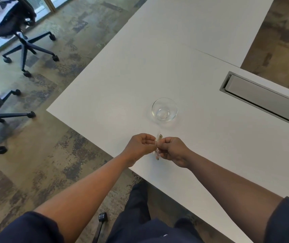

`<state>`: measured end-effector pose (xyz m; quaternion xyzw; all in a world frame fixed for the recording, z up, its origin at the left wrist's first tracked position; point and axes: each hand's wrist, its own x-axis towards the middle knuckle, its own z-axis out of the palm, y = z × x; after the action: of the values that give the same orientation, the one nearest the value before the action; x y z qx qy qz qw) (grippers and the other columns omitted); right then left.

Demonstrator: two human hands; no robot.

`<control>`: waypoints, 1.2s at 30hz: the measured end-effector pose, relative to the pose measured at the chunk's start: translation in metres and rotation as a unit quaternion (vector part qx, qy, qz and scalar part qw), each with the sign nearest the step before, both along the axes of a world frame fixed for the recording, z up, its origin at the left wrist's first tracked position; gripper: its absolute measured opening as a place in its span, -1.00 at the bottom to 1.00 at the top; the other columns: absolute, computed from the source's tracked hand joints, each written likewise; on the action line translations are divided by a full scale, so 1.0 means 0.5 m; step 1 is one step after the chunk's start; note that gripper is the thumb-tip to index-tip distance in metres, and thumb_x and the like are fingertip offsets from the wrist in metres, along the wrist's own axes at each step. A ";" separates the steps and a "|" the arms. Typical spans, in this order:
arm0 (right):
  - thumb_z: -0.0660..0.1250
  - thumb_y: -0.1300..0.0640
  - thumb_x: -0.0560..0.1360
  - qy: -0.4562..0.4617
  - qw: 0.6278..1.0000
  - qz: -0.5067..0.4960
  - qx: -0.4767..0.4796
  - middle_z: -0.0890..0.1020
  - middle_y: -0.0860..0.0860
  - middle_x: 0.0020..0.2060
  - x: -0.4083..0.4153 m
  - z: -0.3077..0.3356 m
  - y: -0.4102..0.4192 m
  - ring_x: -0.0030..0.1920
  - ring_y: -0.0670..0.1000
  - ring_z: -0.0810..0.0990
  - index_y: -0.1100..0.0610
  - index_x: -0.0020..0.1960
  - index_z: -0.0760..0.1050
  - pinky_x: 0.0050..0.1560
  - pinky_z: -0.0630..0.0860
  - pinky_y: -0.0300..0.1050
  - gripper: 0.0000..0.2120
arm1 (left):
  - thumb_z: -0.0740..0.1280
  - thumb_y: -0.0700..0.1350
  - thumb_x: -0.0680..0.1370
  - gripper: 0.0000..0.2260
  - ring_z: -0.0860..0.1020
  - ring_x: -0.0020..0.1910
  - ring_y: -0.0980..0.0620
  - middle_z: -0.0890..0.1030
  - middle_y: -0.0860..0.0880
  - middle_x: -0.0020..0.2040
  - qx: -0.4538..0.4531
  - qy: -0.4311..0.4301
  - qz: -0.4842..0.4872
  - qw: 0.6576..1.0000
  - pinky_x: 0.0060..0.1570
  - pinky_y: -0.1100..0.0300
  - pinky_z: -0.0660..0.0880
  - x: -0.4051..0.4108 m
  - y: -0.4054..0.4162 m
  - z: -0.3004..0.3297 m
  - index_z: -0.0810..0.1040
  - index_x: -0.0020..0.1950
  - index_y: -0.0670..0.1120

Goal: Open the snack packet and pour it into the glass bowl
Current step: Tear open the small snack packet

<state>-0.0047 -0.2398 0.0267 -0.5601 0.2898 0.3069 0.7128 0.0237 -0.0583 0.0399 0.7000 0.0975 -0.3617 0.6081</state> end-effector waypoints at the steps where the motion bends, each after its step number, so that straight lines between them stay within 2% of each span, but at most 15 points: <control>1: 0.45 0.26 0.57 0.000 1.000 -0.001 -0.008 0.66 0.13 -0.32 -0.003 0.000 -0.004 -0.37 -0.01 0.61 0.26 -0.11 0.66 -0.32 0.60 -0.19 -0.91 | 0.57 -0.26 0.39 -0.68 0.71 0.01 -0.07 0.74 -0.15 0.05 0.006 -0.009 -0.016 1.000 0.10 0.06 0.66 -0.001 -0.004 0.001 0.63 0.10 -0.08; 7: 0.48 0.31 0.52 0.005 1.000 -0.016 -0.019 0.66 0.09 -0.34 -0.013 0.002 -0.019 -0.37 0.00 0.60 0.22 -0.17 0.61 -0.35 0.55 -0.19 -0.89 | 0.60 -0.28 0.40 -0.62 0.74 -0.01 -0.09 0.75 -0.07 0.04 0.043 -0.044 -0.079 0.995 0.03 0.09 0.69 -0.013 -0.038 0.009 0.63 0.16 -0.10; 11: 0.46 0.26 0.56 0.009 1.000 -0.025 -0.003 0.66 0.06 -0.31 -0.019 0.001 -0.021 -0.35 -0.04 0.61 0.22 -0.09 0.61 -0.33 0.56 -0.20 -0.94 | 0.51 -0.32 0.47 -0.69 0.73 0.04 -0.07 0.76 -0.11 0.04 0.056 -0.027 -0.060 0.996 0.10 0.09 0.65 -0.010 -0.043 0.006 0.64 0.19 -0.13; 14: 0.45 0.24 0.58 0.014 0.999 -0.034 0.000 0.67 0.08 -0.26 -0.022 -0.001 -0.019 -0.31 -0.03 0.63 0.23 -0.02 0.61 -0.31 0.58 -0.21 -0.95 | 0.46 -0.37 0.49 -0.74 0.73 -0.02 -0.07 0.77 -0.13 0.00 0.056 -0.014 -0.039 0.998 0.00 0.12 0.65 -0.012 -0.046 0.008 0.64 0.12 -0.11; 17: 0.43 0.24 0.59 0.008 0.999 -0.045 0.000 0.68 0.07 -0.27 -0.022 -0.002 -0.018 -0.31 -0.03 0.62 0.26 0.02 0.61 -0.29 0.59 -0.21 -0.93 | 0.52 -0.24 0.37 -0.71 0.71 -0.06 0.04 0.75 -0.03 0.00 0.079 -0.035 -0.047 0.995 -0.13 0.22 0.59 -0.016 -0.056 0.014 0.63 0.05 -0.02; 20: 0.42 0.26 0.59 0.002 0.999 -0.049 -0.009 0.68 0.10 -0.24 -0.021 -0.001 -0.016 -0.27 0.01 0.61 0.26 -0.02 0.59 -0.29 0.59 -0.18 -0.95 | 0.53 -0.11 0.28 -0.72 0.66 -0.01 0.09 0.69 0.07 -0.01 0.133 -0.060 -0.060 0.987 -0.16 0.25 0.52 -0.019 -0.063 0.014 0.63 -0.04 0.04; 23: 0.40 0.28 0.60 -0.002 0.999 -0.039 -0.023 0.68 0.13 -0.21 -0.018 -0.004 -0.016 -0.25 0.04 0.61 0.23 -0.08 0.59 -0.27 0.59 -0.16 -0.92 | 0.52 -0.14 0.42 -0.94 0.64 -0.22 0.12 0.70 0.04 -0.18 0.202 -0.109 -0.078 0.970 -0.31 0.24 0.51 -0.019 -0.065 0.002 0.67 -0.18 -0.06; 24: 0.40 0.28 0.60 -0.001 0.999 -0.040 -0.027 0.68 0.14 -0.21 -0.018 -0.004 -0.019 -0.25 0.03 0.62 0.24 -0.06 0.60 -0.26 0.60 -0.16 -0.93 | 0.49 -0.17 0.45 -0.94 0.62 -0.29 0.08 0.70 -0.01 -0.25 0.218 -0.113 -0.080 0.966 -0.36 0.17 0.54 -0.019 -0.065 0.000 0.67 -0.22 -0.13; 26: 0.42 0.26 0.59 0.002 0.998 -0.054 -0.022 0.67 0.14 -0.21 -0.019 -0.005 -0.026 -0.29 0.00 0.64 0.26 -0.04 0.60 -0.25 0.62 -0.16 -0.93 | 0.44 -0.23 0.48 -0.89 0.63 -0.33 0.02 0.71 -0.11 -0.28 0.230 -0.100 -0.073 0.965 -0.30 0.00 0.63 -0.016 -0.064 -0.004 0.67 -0.23 -0.22; 29: 0.50 0.19 0.55 0.002 0.999 -0.051 -0.004 0.68 0.15 -0.22 -0.023 -0.004 -0.037 -0.28 0.00 0.66 0.25 -0.07 0.62 -0.23 0.64 -0.15 -0.87 | 0.43 -0.27 0.51 -0.89 0.67 -0.25 -0.06 0.73 -0.20 -0.22 0.185 -0.047 -0.033 0.981 -0.08 -0.12 0.68 -0.010 -0.062 -0.008 0.69 -0.18 -0.28; 32: 0.53 0.17 0.52 0.000 1.000 -0.026 0.010 0.70 0.16 -0.19 -0.026 -0.001 -0.038 -0.22 0.05 0.66 0.24 -0.06 0.64 -0.16 0.66 -0.11 -0.86 | 0.46 -0.27 0.53 -0.90 0.73 -0.17 -0.10 0.73 -0.23 -0.17 0.135 -0.001 -0.013 0.991 0.02 -0.10 0.70 -0.007 -0.065 -0.008 0.69 -0.13 -0.31; 36: 0.51 0.24 0.52 -0.005 1.000 -0.023 0.008 0.68 0.17 -0.18 -0.029 -0.001 -0.039 -0.18 0.09 0.67 0.30 0.03 0.62 -0.12 0.66 -0.11 -0.84 | 0.52 -0.32 0.48 -0.93 0.75 -0.12 -0.13 0.74 -0.28 -0.11 0.105 0.035 0.002 0.994 -0.02 0.06 0.71 -0.006 -0.066 -0.005 0.70 -0.09 -0.32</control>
<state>-0.0192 -0.2594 0.0262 -0.5487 0.2966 0.2901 0.7258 0.0208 -0.0912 0.0376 0.7470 0.1573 -0.3723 0.5279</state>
